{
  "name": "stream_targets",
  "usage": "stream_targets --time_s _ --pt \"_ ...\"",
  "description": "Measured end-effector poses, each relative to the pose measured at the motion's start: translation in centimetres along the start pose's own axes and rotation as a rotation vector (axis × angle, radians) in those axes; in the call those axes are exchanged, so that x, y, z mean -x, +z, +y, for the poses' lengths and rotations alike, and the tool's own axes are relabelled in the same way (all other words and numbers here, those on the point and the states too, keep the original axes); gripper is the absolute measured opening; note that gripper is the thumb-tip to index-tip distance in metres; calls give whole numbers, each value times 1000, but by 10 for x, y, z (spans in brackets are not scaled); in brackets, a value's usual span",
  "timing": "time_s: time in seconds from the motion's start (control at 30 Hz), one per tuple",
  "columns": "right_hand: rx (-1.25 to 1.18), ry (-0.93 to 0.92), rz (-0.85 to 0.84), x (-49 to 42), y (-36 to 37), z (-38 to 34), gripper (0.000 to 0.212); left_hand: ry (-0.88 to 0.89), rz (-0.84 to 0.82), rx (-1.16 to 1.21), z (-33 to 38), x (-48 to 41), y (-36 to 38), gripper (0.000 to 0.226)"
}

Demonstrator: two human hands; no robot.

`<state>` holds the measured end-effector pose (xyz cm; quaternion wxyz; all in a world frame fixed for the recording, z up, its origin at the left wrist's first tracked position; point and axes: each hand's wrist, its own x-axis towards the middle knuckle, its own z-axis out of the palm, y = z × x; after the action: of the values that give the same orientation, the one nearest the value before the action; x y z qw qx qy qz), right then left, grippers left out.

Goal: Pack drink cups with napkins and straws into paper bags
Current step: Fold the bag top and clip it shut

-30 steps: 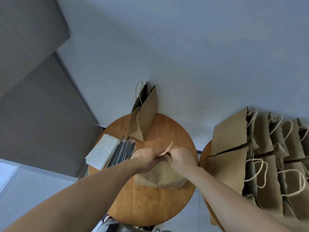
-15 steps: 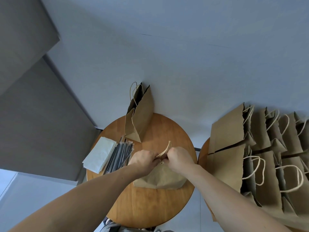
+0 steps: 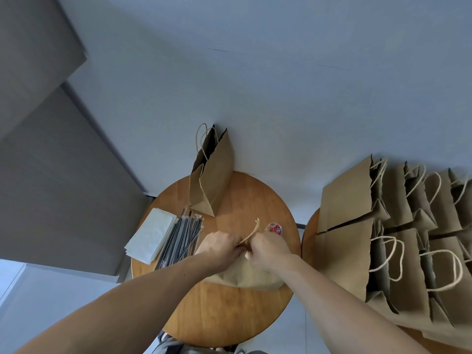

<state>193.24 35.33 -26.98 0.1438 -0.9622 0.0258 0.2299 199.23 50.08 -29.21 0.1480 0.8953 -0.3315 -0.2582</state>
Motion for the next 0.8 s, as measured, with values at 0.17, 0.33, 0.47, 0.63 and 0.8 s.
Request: stream_targets --time_s 0.17,0.33,0.47,0.63,0.8 --pt "-58 30 26 2 3 5 32 -21 -46 -25 3 -1 -6 27" --pt "-318 -52 359 19 -1 16 13 -70 -111 59 -2 -3 -22 18" --pt "-298 36 455 48 12 46 39 -96 -195 25 -23 7 -26 28" --pt "-285 172 85 55 37 58 34 -80 -210 -81 -31 14 -25 17" --pt "-227 123 269 52 17 58 28 30 -95 -148 -30 22 -51 28"
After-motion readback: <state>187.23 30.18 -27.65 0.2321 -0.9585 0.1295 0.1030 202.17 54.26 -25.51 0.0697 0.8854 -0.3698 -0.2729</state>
